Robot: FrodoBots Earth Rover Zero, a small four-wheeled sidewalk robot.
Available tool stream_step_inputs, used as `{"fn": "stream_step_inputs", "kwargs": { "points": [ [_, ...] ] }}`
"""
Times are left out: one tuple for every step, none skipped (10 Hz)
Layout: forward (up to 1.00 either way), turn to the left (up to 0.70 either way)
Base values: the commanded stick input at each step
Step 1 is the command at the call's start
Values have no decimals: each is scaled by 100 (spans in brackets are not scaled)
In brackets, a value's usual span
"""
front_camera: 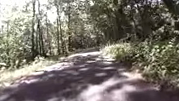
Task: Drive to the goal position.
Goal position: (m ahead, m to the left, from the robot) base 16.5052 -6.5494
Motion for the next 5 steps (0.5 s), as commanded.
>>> {"fn": "stream_step_inputs", "kwargs": {
  "points": [
    [45, 0],
    [45, 0],
    [45, 0],
    [45, 0],
    [45, 0]
  ]
}}
